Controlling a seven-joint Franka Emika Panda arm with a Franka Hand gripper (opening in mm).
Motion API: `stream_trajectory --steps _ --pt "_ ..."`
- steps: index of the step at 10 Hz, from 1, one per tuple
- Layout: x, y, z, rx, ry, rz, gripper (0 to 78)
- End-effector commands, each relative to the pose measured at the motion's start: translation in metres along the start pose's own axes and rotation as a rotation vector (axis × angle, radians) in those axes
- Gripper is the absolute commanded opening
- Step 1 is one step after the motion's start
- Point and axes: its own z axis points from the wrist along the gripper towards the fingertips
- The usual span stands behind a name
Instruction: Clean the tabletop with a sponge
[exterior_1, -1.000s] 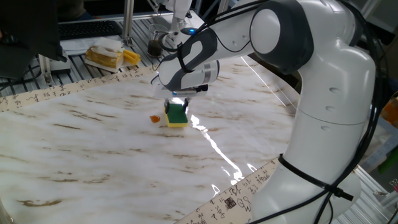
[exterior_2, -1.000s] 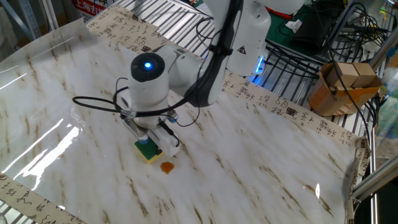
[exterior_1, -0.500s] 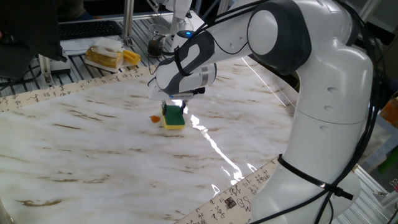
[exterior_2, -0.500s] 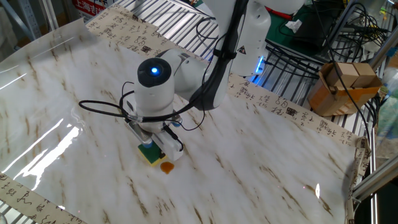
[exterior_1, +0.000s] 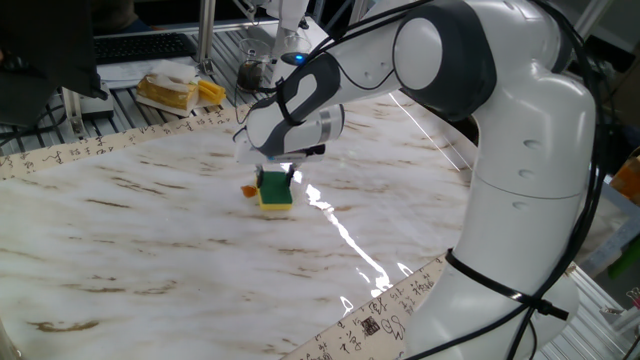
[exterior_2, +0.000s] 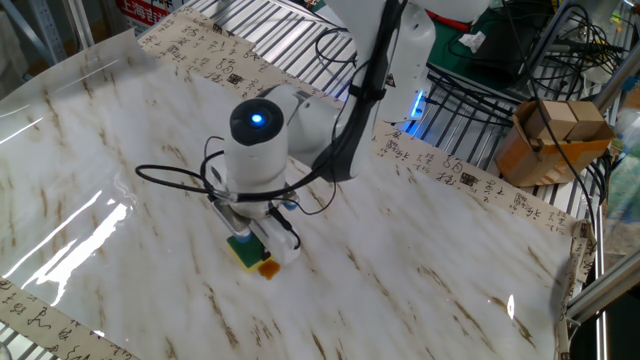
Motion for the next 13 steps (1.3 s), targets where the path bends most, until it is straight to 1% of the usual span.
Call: stream_trajectory --steps 1,2,4,9,10,13 --pt "0.005 0.012 0.006 -0.014 -0.023 0.034 1.2" --pt "0.005 0.017 0.009 -0.016 -0.032 0.043 1.2" --pt "0.006 0.025 0.010 -0.018 -0.037 0.058 1.2" --pt "0.009 0.037 0.001 -0.020 -0.030 0.086 1.2" --pt "0.009 0.037 0.001 -0.026 -0.027 0.091 1.2" --pt "0.009 0.040 -0.002 -0.023 -0.028 0.101 1.2"
